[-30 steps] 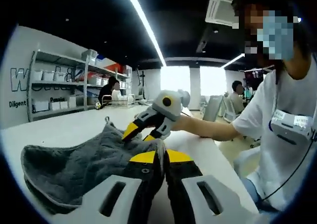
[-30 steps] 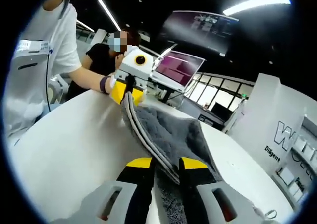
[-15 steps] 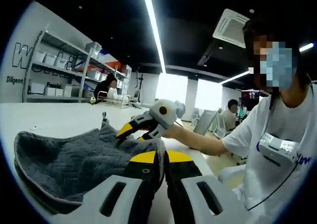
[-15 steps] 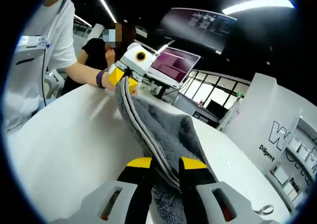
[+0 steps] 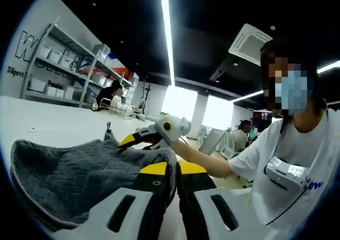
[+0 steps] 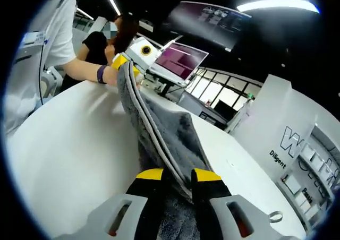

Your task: Open the folded towel by lifting each exposed corner and separating the folded layers until the towel lies flat within the target outline without major curled edges

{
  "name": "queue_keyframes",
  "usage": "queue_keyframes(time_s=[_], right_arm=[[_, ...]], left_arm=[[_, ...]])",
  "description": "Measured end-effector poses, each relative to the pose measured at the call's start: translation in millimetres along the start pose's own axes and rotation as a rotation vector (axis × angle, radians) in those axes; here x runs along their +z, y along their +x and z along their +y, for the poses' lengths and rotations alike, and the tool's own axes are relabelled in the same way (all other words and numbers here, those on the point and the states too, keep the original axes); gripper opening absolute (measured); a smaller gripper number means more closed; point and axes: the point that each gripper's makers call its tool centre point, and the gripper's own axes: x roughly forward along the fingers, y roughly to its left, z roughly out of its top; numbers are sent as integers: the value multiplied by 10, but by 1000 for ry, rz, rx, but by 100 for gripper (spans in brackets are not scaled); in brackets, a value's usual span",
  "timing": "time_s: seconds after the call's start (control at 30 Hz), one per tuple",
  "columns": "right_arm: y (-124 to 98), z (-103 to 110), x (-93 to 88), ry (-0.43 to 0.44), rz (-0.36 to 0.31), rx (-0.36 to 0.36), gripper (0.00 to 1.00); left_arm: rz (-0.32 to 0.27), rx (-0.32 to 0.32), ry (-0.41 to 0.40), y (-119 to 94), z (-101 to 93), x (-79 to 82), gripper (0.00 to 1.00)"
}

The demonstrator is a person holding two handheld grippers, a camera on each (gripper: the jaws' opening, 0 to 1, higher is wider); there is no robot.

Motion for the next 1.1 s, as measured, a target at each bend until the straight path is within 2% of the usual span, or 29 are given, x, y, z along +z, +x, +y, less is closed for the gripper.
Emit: queue_keyframes(time_s=[0.2,0.43,0.6,0.8,0.93,1.1], right_arm=[[-1,-10,-43,-18,21,-1,16],[-16,-23,-47,-15,23,-5,16],[-44,-45,-70,-4,31,-10,8],[-63,-36,-35,22,13,-4,4],[-125,-53,44,86,-29,4,3],[-158,-53,83,95,-47,9,2]], left_arm=[[18,-22,-16,27,-32,-46,5],[9,-19,-19,14,-26,-31,5],[-10,-20,-26,-7,-24,7,5],[-22,-20,-32,-19,-26,30,5],[-36,-26,-44,-45,-32,64,5],[-46,-27,-45,-70,-29,92,5]])
